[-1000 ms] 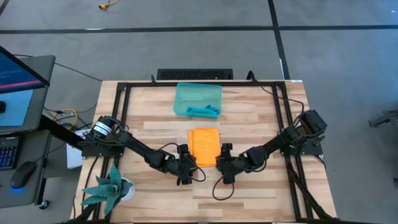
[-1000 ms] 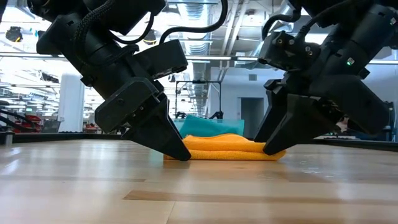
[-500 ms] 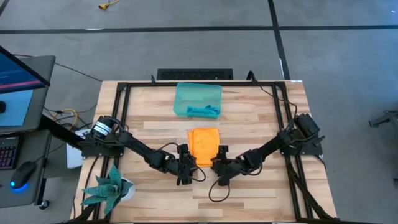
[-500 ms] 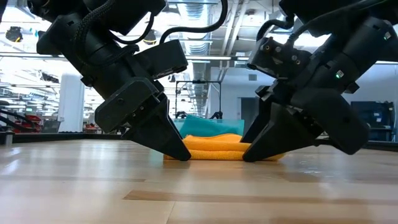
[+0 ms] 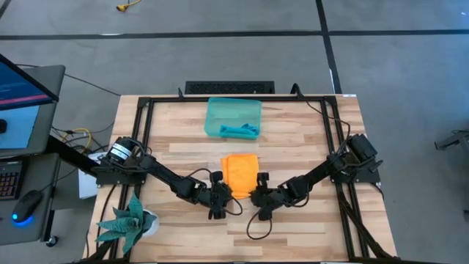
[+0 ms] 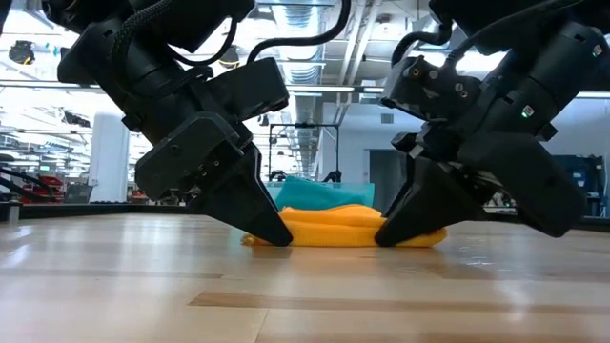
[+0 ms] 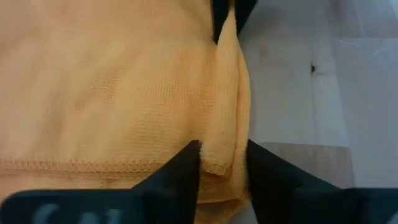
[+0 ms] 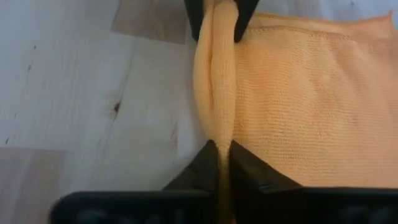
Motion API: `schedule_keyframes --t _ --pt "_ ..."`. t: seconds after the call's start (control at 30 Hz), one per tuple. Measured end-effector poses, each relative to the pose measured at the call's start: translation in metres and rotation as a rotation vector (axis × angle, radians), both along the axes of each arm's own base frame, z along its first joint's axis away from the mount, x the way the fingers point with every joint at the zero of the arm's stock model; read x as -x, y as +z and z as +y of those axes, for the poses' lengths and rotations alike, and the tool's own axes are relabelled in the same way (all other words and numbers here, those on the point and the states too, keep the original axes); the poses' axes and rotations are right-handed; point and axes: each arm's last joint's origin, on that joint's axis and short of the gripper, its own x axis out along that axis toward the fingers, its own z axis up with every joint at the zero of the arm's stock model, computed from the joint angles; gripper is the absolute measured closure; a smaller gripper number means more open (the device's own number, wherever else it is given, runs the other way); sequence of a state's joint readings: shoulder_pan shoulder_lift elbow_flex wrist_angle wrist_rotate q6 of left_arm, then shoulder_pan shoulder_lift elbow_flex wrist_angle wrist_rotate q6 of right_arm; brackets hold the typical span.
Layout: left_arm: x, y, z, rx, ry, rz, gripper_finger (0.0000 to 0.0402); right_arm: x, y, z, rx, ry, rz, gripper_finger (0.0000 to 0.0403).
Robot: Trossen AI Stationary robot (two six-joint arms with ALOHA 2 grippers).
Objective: Roll microfiber towels into tight, uniform cylinder then place into a basket
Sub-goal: Fold the yellow microfiber cloth
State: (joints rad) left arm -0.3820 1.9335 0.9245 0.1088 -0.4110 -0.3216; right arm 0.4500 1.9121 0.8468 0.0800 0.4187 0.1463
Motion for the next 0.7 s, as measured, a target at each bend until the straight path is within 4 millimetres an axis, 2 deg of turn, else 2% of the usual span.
schedule_keyframes --t 0.13,0.37,0.5,0.7 --pt "0.0 0.002 0.0 0.004 -0.005 -0.004 0.0334 -0.003 0.003 0.002 -0.017 0.016 0.014 0.0393" --pt "0.002 0.008 -0.002 0.044 -0.033 -0.001 0.0381 -0.014 0.017 0.011 -0.031 0.019 0.064 0.0368" --pt "0.002 0.012 -0.004 0.119 -0.043 0.0 0.0392 -0.018 0.026 0.018 -0.066 0.014 0.116 0.0381" --pt "0.001 0.014 -0.008 0.269 -0.059 0.039 0.0388 -0.025 0.041 0.03 -0.178 0.052 0.147 0.0394"
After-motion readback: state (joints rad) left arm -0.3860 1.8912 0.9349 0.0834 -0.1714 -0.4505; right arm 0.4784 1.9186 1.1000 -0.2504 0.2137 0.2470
